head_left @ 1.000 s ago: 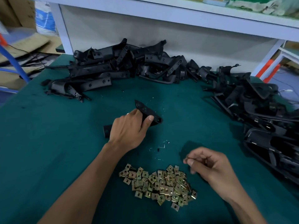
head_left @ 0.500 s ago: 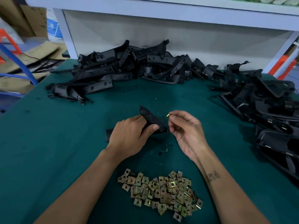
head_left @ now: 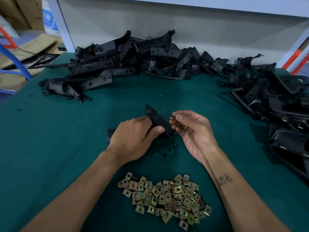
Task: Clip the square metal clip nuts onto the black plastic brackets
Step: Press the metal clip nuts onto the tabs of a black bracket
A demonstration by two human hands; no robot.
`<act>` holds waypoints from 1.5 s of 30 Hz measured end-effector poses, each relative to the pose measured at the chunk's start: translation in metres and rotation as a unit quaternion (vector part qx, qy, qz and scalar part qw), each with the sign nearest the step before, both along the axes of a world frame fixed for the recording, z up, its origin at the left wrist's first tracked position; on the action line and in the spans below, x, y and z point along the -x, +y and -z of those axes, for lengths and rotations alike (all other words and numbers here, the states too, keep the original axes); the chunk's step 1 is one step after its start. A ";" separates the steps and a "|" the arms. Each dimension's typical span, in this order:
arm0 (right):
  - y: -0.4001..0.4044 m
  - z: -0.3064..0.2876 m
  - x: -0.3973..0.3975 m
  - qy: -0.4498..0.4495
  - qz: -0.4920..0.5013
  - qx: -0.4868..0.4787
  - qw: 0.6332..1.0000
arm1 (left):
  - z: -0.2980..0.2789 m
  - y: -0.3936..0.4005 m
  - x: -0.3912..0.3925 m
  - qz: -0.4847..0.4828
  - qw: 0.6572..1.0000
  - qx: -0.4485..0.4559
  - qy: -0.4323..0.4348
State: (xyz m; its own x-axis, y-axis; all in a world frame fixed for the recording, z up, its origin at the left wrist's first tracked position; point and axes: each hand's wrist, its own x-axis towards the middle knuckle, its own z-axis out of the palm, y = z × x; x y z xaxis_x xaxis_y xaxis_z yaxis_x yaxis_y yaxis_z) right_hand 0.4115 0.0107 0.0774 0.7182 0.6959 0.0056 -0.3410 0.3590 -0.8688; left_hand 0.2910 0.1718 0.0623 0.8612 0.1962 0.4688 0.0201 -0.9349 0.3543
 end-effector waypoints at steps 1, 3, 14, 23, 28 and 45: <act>0.001 0.001 0.001 -0.002 0.009 -0.001 1.000 | 0.000 -0.001 0.000 0.001 1.000 -0.006 -0.009; 0.002 0.002 0.002 -0.008 0.030 0.001 1.000 | -0.001 -0.002 0.001 0.000 1.000 -0.018 -0.025; 0.002 0.000 0.010 -0.012 0.061 0.022 0.998 | -0.003 -0.003 0.001 -0.039 0.998 -0.053 0.003; 0.001 -0.003 0.015 -0.020 0.073 0.038 0.996 | -0.004 -0.001 0.000 -0.029 0.999 -0.039 -0.005; 0.006 0.002 0.025 -0.016 0.067 0.045 0.997 | -0.004 -0.003 0.001 -0.038 0.999 -0.033 -0.014; 0.011 0.002 0.036 -0.029 0.115 0.056 0.991 | -0.007 -0.006 0.004 -0.065 0.995 -0.072 0.002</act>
